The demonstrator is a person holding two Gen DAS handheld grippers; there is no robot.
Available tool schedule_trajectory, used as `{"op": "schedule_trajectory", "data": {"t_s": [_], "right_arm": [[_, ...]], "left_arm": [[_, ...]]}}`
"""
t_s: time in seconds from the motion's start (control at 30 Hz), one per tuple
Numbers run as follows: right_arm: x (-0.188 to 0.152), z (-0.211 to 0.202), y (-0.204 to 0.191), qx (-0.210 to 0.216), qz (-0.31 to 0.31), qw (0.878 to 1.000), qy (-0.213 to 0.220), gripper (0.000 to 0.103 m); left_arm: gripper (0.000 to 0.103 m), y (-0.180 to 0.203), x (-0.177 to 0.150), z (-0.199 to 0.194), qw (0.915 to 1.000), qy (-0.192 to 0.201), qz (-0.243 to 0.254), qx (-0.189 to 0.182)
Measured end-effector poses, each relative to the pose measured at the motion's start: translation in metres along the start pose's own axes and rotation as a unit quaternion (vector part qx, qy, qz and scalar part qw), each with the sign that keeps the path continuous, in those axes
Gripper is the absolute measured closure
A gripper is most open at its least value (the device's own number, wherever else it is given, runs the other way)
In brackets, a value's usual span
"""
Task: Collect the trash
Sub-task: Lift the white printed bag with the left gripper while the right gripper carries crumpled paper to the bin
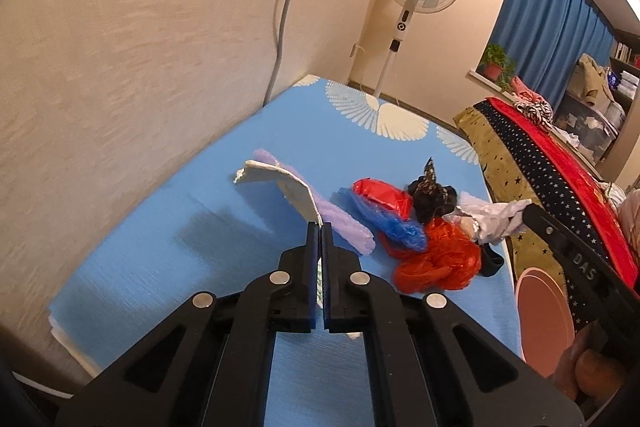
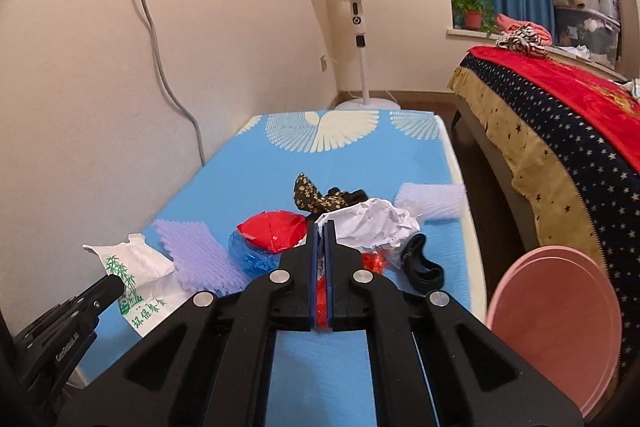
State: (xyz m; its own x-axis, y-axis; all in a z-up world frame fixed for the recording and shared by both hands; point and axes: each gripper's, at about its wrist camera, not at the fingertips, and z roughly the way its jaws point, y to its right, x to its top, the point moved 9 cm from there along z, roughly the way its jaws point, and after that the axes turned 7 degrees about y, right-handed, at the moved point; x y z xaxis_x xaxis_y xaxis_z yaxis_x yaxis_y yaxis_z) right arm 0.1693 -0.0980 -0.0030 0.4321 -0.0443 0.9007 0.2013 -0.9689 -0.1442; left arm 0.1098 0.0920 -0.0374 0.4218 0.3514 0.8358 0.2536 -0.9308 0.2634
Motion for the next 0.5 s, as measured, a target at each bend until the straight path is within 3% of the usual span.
{"op": "schedule_trajectory", "data": {"t_s": [0.5], "right_arm": [[0.005, -0.06, 0.038, -0.033, 0.015, 0.999, 0.022, 0.1]], "left_arm": [[0.102, 0.025, 0.01, -0.03, 0.9984, 0.025, 0.034, -0.038]]}}
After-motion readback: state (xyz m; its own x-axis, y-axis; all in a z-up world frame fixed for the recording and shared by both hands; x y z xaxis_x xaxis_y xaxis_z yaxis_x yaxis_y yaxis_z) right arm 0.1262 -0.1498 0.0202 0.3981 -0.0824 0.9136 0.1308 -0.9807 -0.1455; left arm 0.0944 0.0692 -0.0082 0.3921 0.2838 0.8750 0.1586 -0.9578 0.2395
